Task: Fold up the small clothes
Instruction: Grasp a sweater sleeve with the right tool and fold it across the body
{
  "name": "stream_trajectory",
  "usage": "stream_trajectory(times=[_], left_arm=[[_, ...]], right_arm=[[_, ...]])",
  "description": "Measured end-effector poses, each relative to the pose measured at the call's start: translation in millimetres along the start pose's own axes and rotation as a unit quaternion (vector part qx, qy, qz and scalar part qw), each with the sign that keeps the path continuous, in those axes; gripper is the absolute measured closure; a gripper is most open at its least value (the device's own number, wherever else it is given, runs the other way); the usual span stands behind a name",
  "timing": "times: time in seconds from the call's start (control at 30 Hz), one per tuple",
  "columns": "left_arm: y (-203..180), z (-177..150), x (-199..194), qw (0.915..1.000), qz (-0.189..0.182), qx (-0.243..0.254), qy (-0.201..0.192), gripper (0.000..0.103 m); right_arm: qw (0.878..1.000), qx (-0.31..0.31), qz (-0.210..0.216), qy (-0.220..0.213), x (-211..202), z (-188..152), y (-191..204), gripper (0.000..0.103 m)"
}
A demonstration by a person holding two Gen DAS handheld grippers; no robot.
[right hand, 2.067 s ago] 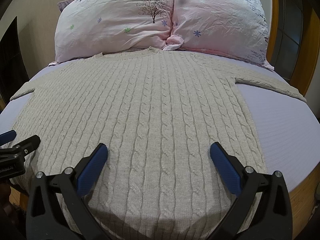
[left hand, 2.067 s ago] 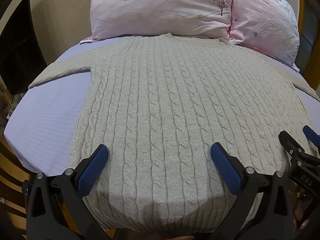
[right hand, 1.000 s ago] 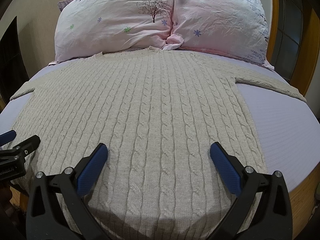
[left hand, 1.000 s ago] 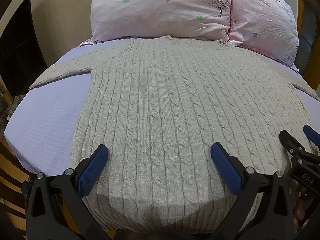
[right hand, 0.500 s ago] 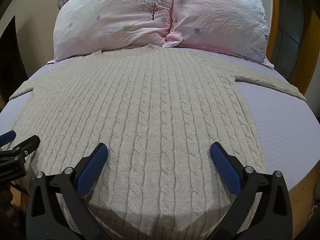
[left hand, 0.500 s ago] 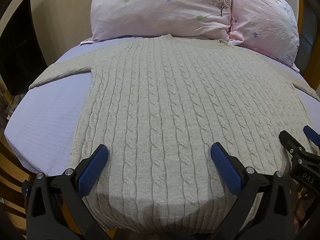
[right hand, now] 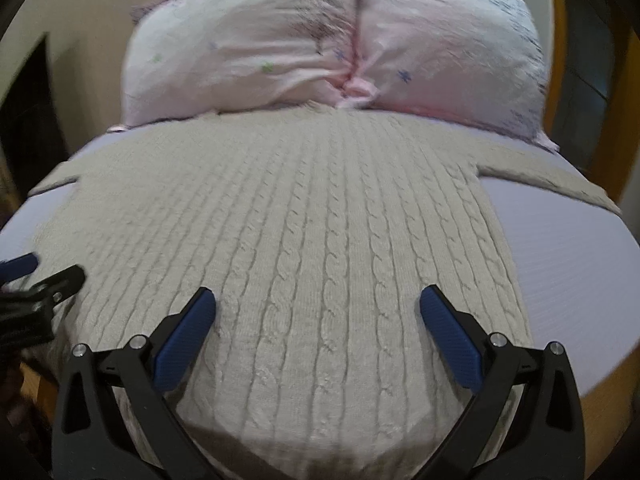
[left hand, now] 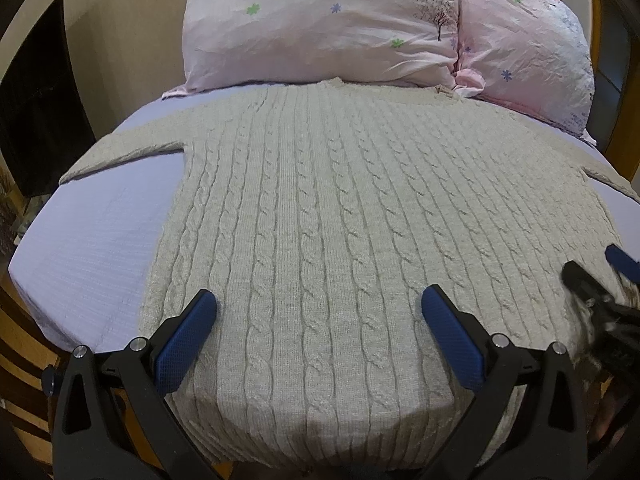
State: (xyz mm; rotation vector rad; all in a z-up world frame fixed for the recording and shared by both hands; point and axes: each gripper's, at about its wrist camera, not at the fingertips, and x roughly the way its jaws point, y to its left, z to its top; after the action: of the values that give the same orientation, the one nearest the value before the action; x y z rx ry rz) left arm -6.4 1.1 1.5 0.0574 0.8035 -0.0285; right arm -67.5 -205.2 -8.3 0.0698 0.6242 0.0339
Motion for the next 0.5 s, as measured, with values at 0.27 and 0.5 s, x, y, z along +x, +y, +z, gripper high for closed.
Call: stream_trajectory(times=[0.27, 0.5], left_arm=[[28.9, 20.2, -6.0, 0.9959, -0.059, -0.033, -0.060, 0.001], [71.8, 54.5, -8.6, 0.9802, -0.091, -0.078, -0.157, 0.001]], right_arm=[[0.965, 0.245, -0.074, -0.060, -26.1, 70.8, -203.4, 0.003], [0.866, 0.476, -0.154, 0.006, 15.7, 76.8, -392.4, 0.061]])
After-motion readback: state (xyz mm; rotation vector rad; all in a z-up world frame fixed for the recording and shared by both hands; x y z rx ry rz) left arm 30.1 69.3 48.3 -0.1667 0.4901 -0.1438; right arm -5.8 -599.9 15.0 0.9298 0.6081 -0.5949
